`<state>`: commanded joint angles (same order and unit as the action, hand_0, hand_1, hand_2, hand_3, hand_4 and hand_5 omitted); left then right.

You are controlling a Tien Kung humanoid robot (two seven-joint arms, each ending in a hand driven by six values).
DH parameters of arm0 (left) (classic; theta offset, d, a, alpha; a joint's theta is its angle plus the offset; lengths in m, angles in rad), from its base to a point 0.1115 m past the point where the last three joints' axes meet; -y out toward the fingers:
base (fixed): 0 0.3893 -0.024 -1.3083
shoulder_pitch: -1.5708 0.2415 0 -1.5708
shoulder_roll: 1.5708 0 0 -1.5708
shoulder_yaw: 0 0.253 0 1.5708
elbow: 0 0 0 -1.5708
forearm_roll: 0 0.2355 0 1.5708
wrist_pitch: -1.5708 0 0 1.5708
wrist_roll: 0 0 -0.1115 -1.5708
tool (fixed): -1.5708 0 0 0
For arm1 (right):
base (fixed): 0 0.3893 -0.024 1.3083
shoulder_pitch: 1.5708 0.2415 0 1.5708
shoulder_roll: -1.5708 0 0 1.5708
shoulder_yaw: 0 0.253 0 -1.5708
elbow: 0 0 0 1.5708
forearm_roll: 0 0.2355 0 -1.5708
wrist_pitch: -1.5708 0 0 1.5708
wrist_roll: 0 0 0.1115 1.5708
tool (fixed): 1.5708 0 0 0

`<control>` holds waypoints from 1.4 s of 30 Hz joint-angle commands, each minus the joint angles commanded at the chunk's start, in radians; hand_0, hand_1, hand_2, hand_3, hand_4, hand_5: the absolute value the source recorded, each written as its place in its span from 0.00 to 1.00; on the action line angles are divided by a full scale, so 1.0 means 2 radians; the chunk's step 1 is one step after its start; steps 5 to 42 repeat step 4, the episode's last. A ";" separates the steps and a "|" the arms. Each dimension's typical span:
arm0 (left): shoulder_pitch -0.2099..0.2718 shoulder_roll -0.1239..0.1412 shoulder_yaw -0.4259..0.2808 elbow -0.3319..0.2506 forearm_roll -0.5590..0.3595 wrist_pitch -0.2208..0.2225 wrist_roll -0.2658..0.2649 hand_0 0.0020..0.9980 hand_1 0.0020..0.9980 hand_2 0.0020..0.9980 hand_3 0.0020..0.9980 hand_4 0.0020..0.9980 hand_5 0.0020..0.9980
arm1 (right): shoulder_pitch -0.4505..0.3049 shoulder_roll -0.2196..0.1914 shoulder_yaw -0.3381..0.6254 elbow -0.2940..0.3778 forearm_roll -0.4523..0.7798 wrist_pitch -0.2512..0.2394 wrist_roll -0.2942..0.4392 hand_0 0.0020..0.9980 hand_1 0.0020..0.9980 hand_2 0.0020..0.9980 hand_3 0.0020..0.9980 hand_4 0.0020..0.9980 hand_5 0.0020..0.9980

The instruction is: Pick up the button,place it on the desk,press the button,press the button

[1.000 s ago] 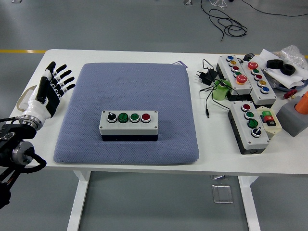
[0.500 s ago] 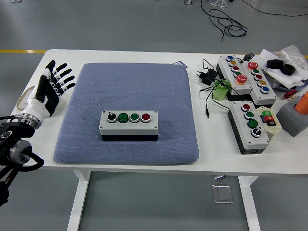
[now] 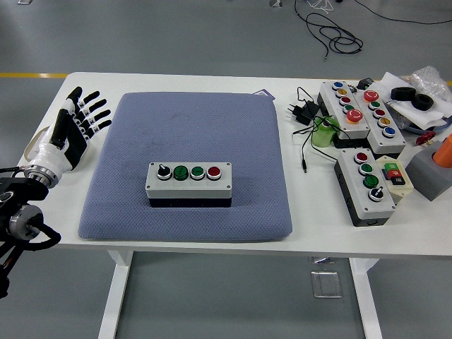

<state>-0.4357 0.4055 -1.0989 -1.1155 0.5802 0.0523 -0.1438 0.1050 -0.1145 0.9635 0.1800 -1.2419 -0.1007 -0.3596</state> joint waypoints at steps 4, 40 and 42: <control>0.002 0.003 -0.004 -0.003 0.004 -0.001 0.000 0.81 0.86 0.88 0.88 0.68 1.00 | 0.001 0.000 0.002 0.000 -0.003 0.000 0.000 0.63 0.55 0.62 0.57 0.31 0.24; 0.002 0.003 -0.004 -0.003 0.004 -0.001 0.000 0.81 0.86 0.88 0.88 0.68 1.00 | 0.001 0.000 0.002 0.000 -0.003 0.000 0.000 0.63 0.55 0.62 0.57 0.31 0.24; 0.002 0.003 -0.004 -0.003 0.004 -0.001 0.000 0.81 0.86 0.88 0.88 0.68 1.00 | 0.001 0.000 0.002 0.000 -0.003 0.000 0.000 0.63 0.55 0.62 0.57 0.31 0.24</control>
